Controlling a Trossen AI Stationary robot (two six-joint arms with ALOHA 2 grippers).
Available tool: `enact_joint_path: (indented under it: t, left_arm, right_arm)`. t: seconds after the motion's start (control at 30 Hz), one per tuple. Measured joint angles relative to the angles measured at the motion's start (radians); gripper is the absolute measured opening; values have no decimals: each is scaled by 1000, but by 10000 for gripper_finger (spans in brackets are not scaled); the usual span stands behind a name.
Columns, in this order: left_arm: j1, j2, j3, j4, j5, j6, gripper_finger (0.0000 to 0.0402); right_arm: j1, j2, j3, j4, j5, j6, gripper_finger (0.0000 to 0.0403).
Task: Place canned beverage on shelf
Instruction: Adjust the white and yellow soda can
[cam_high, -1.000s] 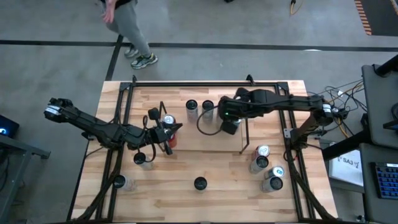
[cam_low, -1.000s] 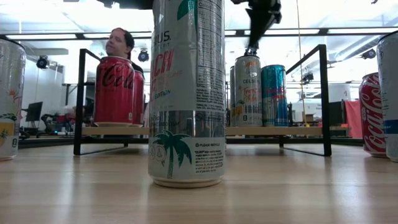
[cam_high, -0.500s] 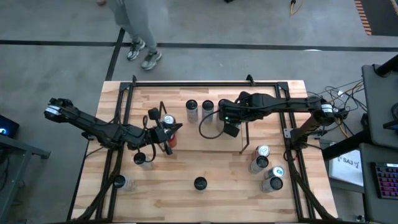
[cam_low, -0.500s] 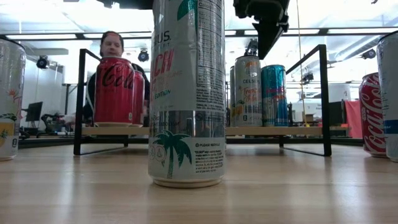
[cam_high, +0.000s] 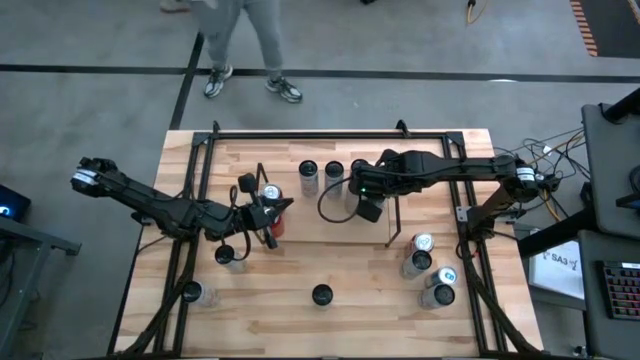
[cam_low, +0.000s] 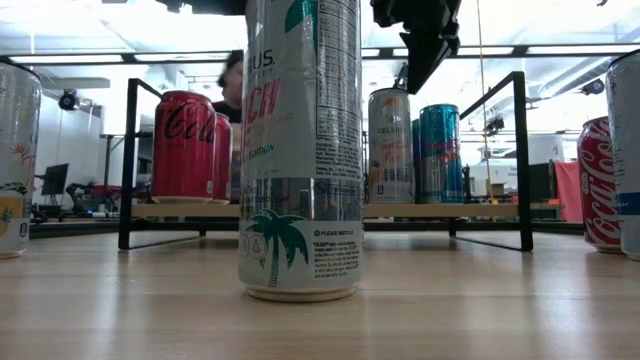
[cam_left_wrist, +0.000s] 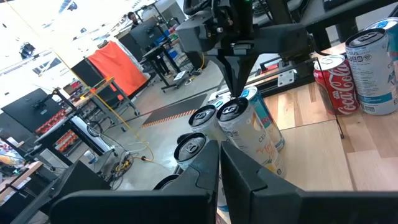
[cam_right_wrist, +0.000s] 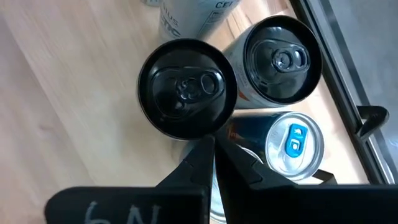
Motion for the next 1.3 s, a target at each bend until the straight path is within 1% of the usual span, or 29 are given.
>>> enact_joint_path:
  t: [0.13,0.23,0.37,0.43,0.5,0.8,0.97,1.3]
  left_arm:
    - [0,0,0,0,0,0,0]
    - [0,0,0,0,0,0,0]
    - [0,0,0,0,0,0,0]
    - [0,0,0,0,0,0,0]
    - [0,0,0,0,0,1,0]
    - [0,0,0,-8,0,3,0]
    - [0,0,0,-16,0,3,0]
    - [0,0,0,-16,0,3,0]
  right_arm:
    - [0,-13,-1,-1,17,0,9]
    - [0,-29,-1,32,29,-2,9]
    - [3,-34,-3,144,30,-44,9]
    - [7,-30,-8,211,18,-94,9]
    - [9,-22,-10,241,11,-117,9]
    - [11,34,-12,191,13,-120,9]
    - [11,35,-10,143,18,-88,9]
    - [11,32,9,129,9,-95,9]
